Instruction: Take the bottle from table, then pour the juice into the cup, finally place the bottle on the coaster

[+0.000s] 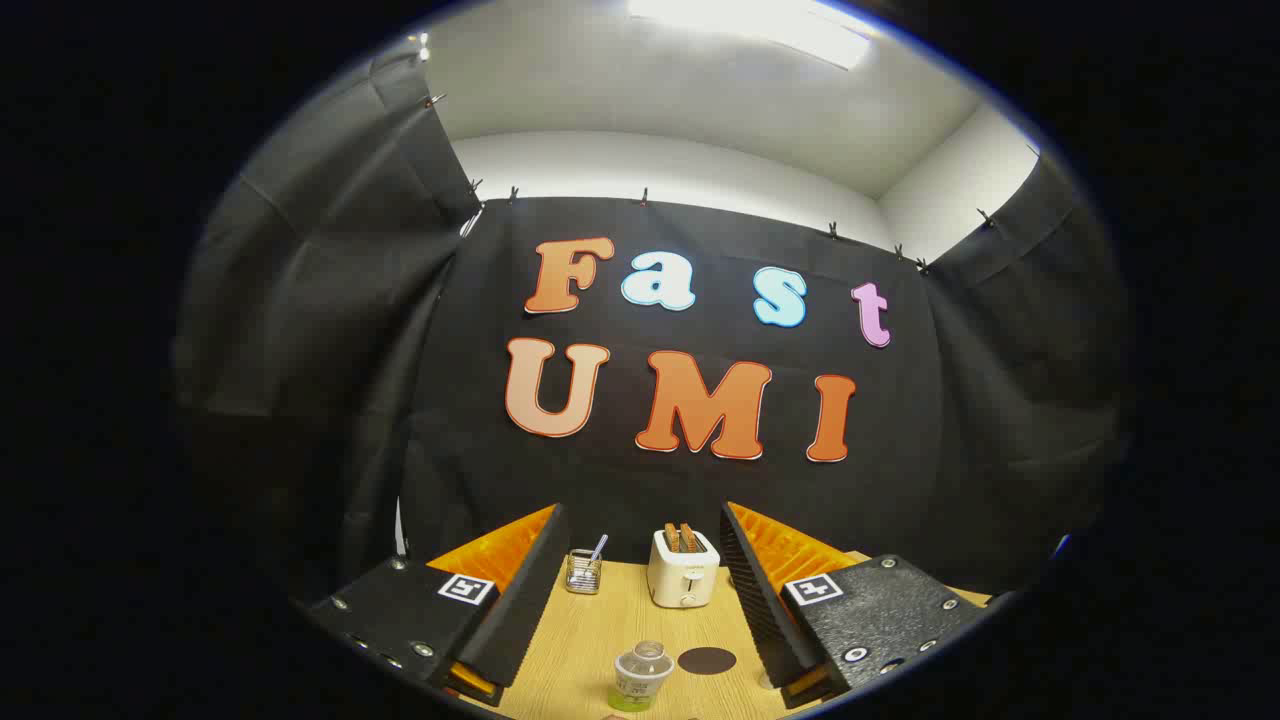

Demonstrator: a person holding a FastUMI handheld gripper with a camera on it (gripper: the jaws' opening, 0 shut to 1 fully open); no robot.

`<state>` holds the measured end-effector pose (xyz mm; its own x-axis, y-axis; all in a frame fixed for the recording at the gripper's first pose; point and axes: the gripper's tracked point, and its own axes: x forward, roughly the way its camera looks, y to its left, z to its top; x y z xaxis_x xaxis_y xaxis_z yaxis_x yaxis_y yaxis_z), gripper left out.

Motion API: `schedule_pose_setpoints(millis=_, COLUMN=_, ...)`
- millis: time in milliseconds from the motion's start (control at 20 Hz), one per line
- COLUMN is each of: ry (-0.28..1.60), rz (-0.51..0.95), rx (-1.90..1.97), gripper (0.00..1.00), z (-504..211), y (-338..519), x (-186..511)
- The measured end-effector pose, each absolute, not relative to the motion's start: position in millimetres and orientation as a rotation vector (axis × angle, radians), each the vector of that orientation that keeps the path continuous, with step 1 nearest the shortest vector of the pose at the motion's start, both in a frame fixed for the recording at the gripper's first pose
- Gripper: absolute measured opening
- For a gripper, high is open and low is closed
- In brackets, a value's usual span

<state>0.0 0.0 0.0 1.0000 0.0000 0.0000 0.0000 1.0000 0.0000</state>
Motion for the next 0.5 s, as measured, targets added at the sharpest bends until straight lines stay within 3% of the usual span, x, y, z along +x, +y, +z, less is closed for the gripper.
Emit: schedule_pose_setpoints(millis=500, ry=0.002, rz=-0.021, rx=0.003, gripper=0.90, z=-0.7, y=-8.0, x=-1.1)
